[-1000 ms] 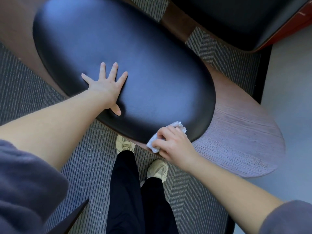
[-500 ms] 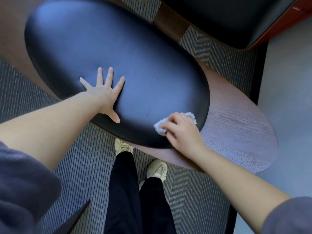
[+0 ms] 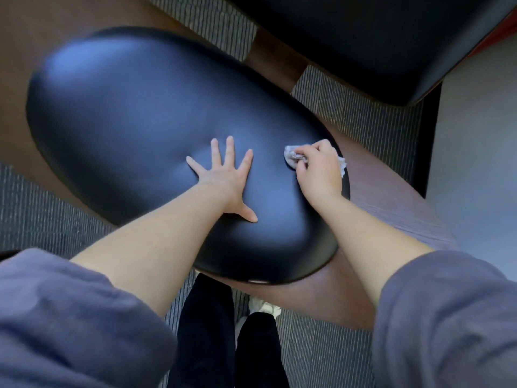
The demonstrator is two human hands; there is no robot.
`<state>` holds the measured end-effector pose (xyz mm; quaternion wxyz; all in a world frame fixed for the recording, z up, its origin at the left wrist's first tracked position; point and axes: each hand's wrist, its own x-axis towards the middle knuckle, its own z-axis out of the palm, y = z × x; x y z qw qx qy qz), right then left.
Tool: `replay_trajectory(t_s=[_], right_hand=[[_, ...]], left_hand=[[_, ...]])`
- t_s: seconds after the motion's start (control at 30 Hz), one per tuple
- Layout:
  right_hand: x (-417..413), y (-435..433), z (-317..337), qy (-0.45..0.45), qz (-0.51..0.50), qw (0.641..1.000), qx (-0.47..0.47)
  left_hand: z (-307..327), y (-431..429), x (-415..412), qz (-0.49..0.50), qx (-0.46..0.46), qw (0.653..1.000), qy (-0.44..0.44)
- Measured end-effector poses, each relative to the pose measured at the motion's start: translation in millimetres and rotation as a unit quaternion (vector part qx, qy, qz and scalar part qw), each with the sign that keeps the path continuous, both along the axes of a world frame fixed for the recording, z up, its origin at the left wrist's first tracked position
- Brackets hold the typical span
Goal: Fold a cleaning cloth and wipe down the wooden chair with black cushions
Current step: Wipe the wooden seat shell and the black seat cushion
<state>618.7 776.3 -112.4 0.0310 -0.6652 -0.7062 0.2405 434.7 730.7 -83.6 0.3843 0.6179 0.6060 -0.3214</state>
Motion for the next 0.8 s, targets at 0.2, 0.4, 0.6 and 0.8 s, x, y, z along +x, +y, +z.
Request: replay_trajectory(t_s=[0.2,0.4,0.6,0.8], right_hand=[[5.2,53.4,-18.0,0.029,-0.043,0.999,0.003],[1.5,96.5,-41.5,0.06,-0.082,0.995,-0.001],[-7.9,128.2,-58.4,0.063,-0.109,0.99,-0.056],[-2.4,128.5,-51.6,0.053,-0.089,0.99,-0.095]], left_hand=[[-16.2,16.6,6.6,-0.021,-0.033,0.999,0.013],[-23.2,22.4,5.5,-0.022,-0.067,0.997,0.007],[-25.8,25.5,8.1,-0.025,-0.09,0.995,0.015],[-25.3,26.5,6.0,-0.023,-0.092,0.995,0.01]])
